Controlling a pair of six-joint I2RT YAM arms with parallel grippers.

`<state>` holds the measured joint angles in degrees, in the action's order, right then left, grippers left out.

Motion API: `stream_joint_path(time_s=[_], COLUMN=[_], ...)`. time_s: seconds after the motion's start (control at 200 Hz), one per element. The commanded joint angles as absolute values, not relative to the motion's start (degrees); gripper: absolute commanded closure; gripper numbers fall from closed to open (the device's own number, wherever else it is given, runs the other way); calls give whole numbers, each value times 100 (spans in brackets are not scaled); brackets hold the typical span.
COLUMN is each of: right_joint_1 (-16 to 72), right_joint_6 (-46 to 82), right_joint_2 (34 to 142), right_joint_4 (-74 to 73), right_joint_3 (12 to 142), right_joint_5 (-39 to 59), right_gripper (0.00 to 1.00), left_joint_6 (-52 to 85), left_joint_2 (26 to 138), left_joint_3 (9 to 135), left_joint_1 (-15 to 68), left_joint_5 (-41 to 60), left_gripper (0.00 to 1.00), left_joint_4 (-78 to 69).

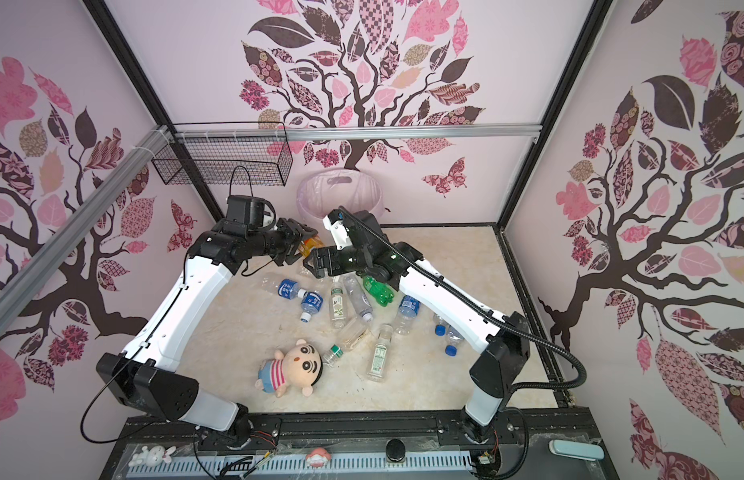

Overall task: Throw the plastic bottles in the bin
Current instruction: 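Take the red-and-gold bottle from the left gripper with the right and lift it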

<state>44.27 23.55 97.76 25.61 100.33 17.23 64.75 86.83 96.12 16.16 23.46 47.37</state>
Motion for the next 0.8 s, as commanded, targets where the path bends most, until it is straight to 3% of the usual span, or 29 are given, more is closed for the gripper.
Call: stream_joint_path(time_s=[0.0,0.475,0.66,0.795], right_joint_1=[4417,4413,4412,4396], right_joint_6=[2283,2505,2511,2488], right_joint_2=[9970,10167,10152,10082], right_joint_4=[2598,2349,2337,2381], right_joint_3=[10430,10429,10549,10565], right_joint_5=[1616,1666,1543,1310], right_gripper=[9,37,51,53], left_joint_6=[6565,6647,6608,6738], left_joint_2=[8633,8728,8716,8752], left_joint_3=[9864,10226,10299,10493], left_joint_1=[1638,1635,1555,1226], left_joint_5=[2565,2724,2727,2888], left_gripper=[52,50,39,21], left_joint_4=[4778,4841,4949,4952])
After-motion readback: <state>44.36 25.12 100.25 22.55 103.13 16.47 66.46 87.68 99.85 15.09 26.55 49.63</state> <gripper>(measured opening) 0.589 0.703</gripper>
